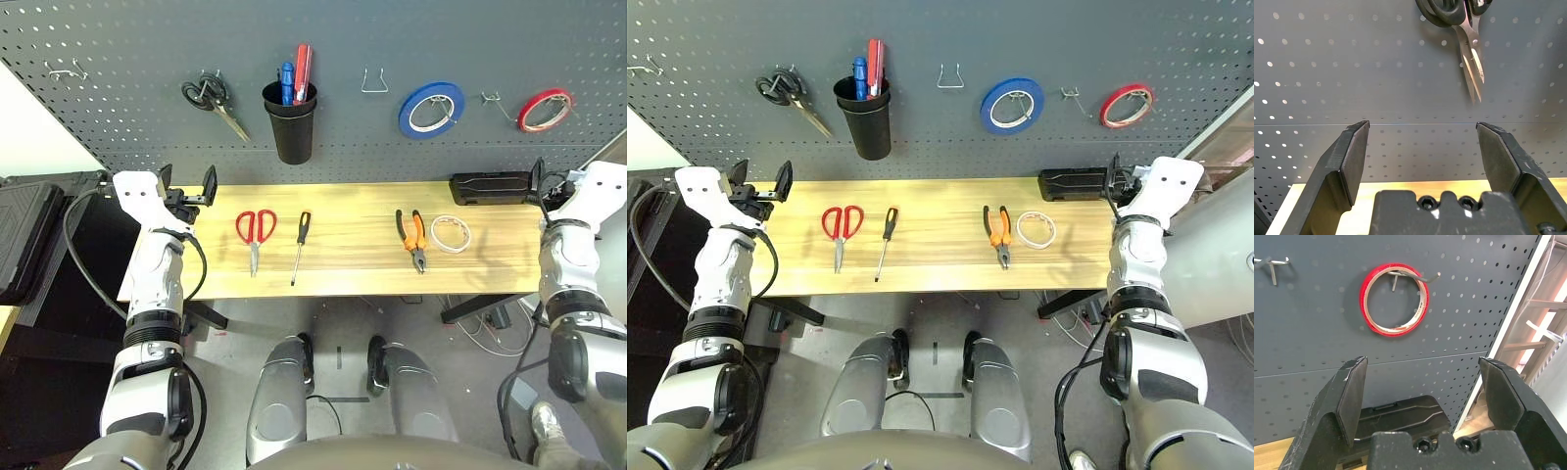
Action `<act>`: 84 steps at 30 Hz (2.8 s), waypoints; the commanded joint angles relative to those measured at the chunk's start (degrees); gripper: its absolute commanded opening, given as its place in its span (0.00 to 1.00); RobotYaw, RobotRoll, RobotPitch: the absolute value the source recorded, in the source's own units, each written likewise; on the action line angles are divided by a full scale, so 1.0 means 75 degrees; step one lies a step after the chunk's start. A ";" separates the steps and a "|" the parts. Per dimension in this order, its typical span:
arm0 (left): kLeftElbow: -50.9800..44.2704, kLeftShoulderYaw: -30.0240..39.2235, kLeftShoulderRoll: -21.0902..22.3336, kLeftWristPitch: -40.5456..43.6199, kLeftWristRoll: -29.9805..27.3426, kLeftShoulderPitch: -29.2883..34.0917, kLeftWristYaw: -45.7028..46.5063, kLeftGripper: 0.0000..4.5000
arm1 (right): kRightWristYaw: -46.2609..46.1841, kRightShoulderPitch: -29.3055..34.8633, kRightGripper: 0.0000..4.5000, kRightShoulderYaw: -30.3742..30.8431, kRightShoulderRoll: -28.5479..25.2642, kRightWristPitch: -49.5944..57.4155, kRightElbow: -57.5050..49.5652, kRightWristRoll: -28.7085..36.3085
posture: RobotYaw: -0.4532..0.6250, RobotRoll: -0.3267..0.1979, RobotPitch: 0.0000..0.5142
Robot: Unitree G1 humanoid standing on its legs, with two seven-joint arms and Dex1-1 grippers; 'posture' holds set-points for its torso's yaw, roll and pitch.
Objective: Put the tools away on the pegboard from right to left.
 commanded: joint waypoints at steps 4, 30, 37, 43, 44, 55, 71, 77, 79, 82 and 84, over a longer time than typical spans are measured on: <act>0.0035 -0.0074 -0.0122 0.0026 0.0000 0.0055 -0.0042 0.99 | -0.0021 0.0233 1.00 -0.0022 -0.0014 -0.0126 -0.0047 -0.0017 | 0.57 0.62 0.31; -0.1890 -0.2373 -0.0215 0.1618 0.0274 0.0699 -0.2936 0.99 | 0.3220 0.0473 1.00 0.0601 -0.1720 0.3337 -0.0271 -0.0101 | 0.51 0.62 0.38; -0.2143 -0.3015 -0.0243 0.1758 0.0443 0.0797 -0.3440 0.99 | 0.4521 0.0340 1.00 0.1595 -0.2112 0.3229 -0.0073 -0.0904 | 0.51 0.62 0.40; -0.2196 -0.3526 -0.0183 0.1698 0.0763 0.0748 -0.3770 0.99 | 0.5760 -0.0221 1.00 0.2455 -0.2343 0.3323 0.0371 -0.1579 | 0.52 0.62 0.42; -0.2213 -0.3571 -0.0164 0.1685 0.0807 0.0754 -0.3787 0.99 | 0.5895 -0.0293 1.00 0.2545 -0.2366 0.3304 0.0441 -0.1658 | 0.52 0.62 0.42; -0.2496 -0.3818 0.0105 0.1826 0.1140 0.0804 -0.3938 0.99 | 0.6613 -0.1309 1.00 0.3442 -0.2260 0.3170 0.1419 -0.2610 | 0.54 0.62 0.55; -0.3445 -0.3859 0.0392 0.2470 0.1249 0.1067 -0.3821 0.99 | 0.6392 -0.2074 1.00 0.4271 -0.1148 0.3942 0.1920 -0.3603 | 0.61 0.62 0.73; -0.3906 -0.3814 0.0503 0.2764 0.1239 0.1291 -0.3766 0.99 | 0.6113 -0.2071 1.00 0.4388 -0.0810 0.4110 0.2025 -0.3844 | 0.63 0.62 0.77; -0.4063 -0.3787 0.0562 0.2857 0.1222 0.1366 -0.3735 0.99 | 0.6029 -0.2066 1.00 0.4431 -0.0716 0.4217 0.2054 -0.3910 | 0.65 0.62 0.78; -0.4257 -0.3745 0.0627 0.2989 0.1203 0.1433 -0.3647 0.99 | 0.5934 -0.2047 1.00 0.4485 -0.0622 0.4384 0.2092 -0.3981 | 0.67 0.62 0.78; -0.4340 -0.3718 0.0652 0.3052 0.1201 0.1475 -0.3603 0.99 | 0.5883 -0.2018 1.00 0.4491 -0.0582 0.4486 0.2110 -0.4018 | 0.67 0.62 0.78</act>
